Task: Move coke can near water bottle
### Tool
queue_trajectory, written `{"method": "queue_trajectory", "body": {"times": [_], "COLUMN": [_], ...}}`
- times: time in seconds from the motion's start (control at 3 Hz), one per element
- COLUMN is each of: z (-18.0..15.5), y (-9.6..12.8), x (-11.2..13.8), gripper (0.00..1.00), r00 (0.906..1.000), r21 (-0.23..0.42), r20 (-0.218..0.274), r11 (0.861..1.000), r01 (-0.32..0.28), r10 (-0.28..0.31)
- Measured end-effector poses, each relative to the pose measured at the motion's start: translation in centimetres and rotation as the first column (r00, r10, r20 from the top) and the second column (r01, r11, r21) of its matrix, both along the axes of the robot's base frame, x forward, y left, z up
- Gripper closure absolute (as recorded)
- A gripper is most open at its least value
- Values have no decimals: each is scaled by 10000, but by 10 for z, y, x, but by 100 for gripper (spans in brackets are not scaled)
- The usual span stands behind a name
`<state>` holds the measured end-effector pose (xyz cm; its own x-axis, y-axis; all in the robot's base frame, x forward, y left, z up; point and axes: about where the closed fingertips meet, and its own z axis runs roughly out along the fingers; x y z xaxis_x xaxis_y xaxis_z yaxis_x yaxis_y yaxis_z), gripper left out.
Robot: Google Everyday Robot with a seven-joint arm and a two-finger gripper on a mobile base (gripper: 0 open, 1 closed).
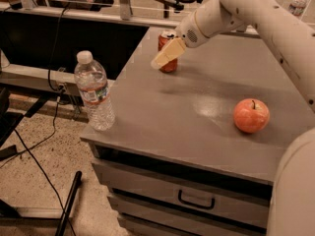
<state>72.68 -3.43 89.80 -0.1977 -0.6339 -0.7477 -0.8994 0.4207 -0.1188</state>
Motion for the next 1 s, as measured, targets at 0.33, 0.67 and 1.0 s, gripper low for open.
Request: {"method": "queue_trajectory", "body": {"times": [0.33, 0.67, 1.0], "z": [-4, -6, -7], "y": [6, 8, 12], "x": [-1, -1, -2], "gripper": [13, 36, 67], "r00": [9999, 9998, 9990], "r21": [40, 41, 116], "r20": [-108, -139, -306], "r11": [9999, 9999, 9994], "r01": [-110, -146, -317], "r10": [110, 146, 320]}}
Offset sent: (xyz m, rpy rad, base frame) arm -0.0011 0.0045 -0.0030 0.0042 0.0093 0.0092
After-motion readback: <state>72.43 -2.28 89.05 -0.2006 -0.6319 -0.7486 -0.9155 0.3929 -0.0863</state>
